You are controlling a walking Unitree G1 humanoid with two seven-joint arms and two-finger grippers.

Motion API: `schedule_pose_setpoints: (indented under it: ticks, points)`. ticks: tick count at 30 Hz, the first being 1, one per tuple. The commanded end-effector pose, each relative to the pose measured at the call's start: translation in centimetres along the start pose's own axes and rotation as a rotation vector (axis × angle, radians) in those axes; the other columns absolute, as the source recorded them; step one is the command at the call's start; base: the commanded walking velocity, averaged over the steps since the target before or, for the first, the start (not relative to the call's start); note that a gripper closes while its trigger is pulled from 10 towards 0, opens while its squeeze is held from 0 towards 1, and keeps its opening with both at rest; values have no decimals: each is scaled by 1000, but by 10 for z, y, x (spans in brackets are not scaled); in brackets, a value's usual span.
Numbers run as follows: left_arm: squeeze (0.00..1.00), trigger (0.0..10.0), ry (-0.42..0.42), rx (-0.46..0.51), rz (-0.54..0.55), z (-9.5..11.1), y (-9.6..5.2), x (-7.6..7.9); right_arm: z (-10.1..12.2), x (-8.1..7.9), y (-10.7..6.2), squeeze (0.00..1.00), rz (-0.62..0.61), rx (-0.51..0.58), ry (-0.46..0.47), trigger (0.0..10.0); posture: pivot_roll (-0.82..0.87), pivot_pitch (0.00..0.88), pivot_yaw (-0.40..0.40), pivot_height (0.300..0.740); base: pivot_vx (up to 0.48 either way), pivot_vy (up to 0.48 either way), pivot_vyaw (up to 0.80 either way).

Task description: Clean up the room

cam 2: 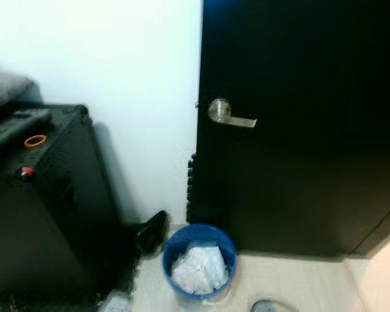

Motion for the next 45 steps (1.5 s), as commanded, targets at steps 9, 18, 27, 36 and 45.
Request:
schedule_pose_setpoints:
  ticks: [9,18,27,36,45]
  points:
    - [0,10000,16,-23,-19,-4,0,8,-7,0,0,0,14,-30,-13,10000,-5,0,-82,740,-387,0,0]
    - [0,10000,14,-31,16,-18,-5,-31,-1,-1,0,0,23,-19,-45,10000,-8,0,-91,740,-386,0,0]
    - [0,10000,18,-51,24,-34,-10,-44,0,-1,0,0,25,-14,-53,10000,-7,0,-90,740,-387,0,0]
    - [0,10000,50,-32,-4,-11,-2,-13,-2,-5,0,0,48,-21,-79,10000,-1,0,-85,740,-361,0,0]
    - [0,10000,76,12,-33,26,3,20,-3,-8,0,0,81,-24,-89,10000,-4,0,-79,740,0,0,746]
Point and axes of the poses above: a point about 5 cm out from each wrist's last joint towards the gripper, its own y axis pointing out of the wrist towards the gripper, its own z axis along the axis of the wrist's last joint, x = y × z, the point moved 2 cm from there along y, pointing out of the wrist towards the gripper, and after that the axes turned 15 degrees about y, right-handed, at the moved point
